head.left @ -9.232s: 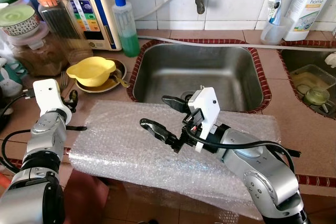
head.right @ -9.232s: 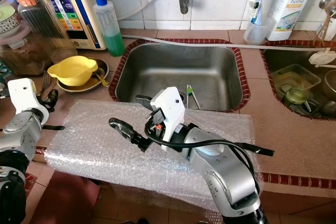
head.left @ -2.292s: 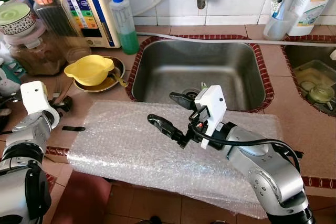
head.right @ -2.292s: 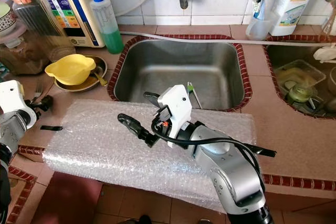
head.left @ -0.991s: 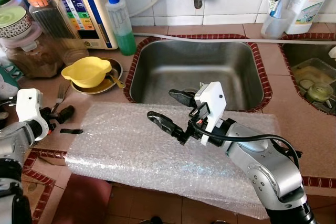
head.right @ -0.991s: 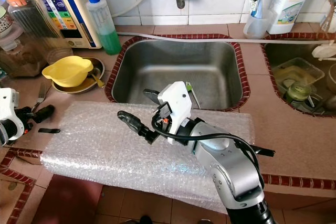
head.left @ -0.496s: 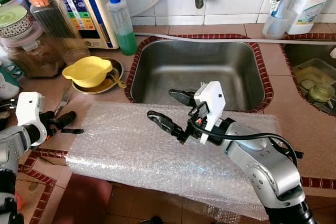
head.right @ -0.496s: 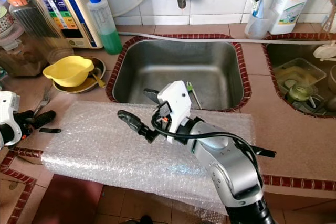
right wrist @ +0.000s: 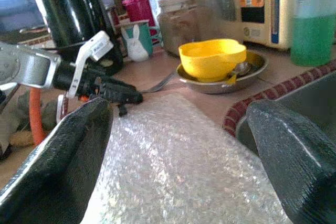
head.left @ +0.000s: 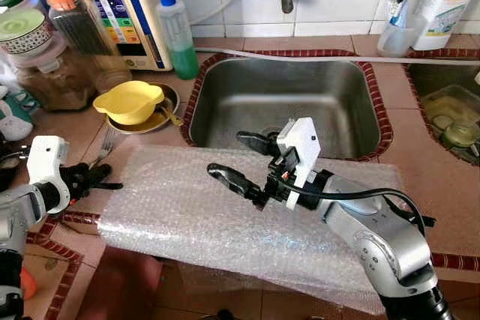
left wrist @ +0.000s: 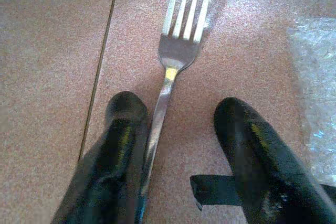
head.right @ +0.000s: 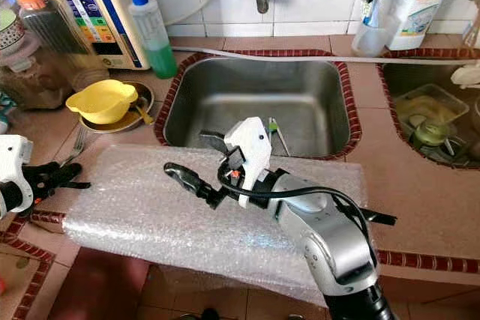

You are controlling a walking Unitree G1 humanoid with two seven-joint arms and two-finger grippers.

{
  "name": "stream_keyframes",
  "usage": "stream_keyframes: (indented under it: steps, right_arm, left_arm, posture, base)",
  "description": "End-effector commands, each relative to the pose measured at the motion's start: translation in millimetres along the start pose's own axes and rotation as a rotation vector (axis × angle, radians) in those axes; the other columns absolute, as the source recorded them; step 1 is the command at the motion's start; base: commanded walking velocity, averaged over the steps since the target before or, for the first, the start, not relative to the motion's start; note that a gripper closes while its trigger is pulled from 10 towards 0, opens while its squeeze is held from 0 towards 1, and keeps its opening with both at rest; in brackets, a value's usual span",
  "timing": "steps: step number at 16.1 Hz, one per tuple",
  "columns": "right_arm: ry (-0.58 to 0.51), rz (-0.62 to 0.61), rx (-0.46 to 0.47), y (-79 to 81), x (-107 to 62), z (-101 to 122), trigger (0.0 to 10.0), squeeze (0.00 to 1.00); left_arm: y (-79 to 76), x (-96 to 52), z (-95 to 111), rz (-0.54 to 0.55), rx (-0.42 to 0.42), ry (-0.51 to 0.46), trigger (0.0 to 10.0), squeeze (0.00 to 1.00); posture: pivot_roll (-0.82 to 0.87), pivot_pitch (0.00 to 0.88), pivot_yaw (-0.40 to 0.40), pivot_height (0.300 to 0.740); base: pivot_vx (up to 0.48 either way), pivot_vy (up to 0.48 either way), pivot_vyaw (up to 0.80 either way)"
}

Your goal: Kitchen organization

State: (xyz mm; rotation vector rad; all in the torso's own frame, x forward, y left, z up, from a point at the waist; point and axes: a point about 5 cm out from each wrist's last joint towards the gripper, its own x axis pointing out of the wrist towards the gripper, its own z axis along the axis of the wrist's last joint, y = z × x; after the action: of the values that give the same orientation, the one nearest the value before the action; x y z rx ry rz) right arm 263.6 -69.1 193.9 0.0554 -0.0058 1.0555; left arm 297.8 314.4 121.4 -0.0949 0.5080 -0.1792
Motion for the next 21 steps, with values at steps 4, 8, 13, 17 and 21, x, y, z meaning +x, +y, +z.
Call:
stream_keyframes:
  steps: [4, 8, 13, 17, 21]
  right_arm:
    - [0.088, 0.047, -0.011, 4.2, -0.7, -7.9, 10.0, 0.02]
    - [0.142, 0.080, -0.004, 6.3, -4.3, -15.2, 10.0, 0.00]
    - [0.147, 0.084, -0.020, 6.8, -4.8, -14.7, 10.0, 0.00]
    - [0.147, 0.086, -0.026, 7.3, -4.6, -15.3, 10.0, 0.00]
    - [0.142, 0.077, -0.031, 5.7, -4.2, -15.0, 10.0, 0.00]
  left_arm:
    - [-8.7, 9.7, -38.9, -0.002, -0.055, 0.140, 0.0, 0.00]
    - [-12.3, 13.2, -36.0, 0.005, -0.042, 0.114, 0.0, 0.00]
    - [-18.5, 18.9, -30.3, 0.003, -0.024, 0.069, 0.0, 0.00]
    - [-22.8, 22.3, -27.7, -0.002, -0.024, 0.042, 0.0, 0.00]
    - [-24.8, 25.8, -22.9, 0.013, -0.028, 0.000, 0.0, 0.00]
  posture:
    - [-0.21, 0.135, 0.120, 0.740]
    - [-0.21, 0.138, 0.119, 0.740]
    - [-0.21, 0.136, 0.118, 0.740]
    - [-0.21, 0.134, 0.120, 0.740]
    - [-0.22, 0.133, 0.122, 0.740]
  base:
    - [0.000, 0.000, 0.00]
    - [0.000, 0.000, 0.00]
    - [0.000, 0.000, 0.00]
    - [0.000, 0.000, 0.00]
    - [0.000, 0.000, 0.00]
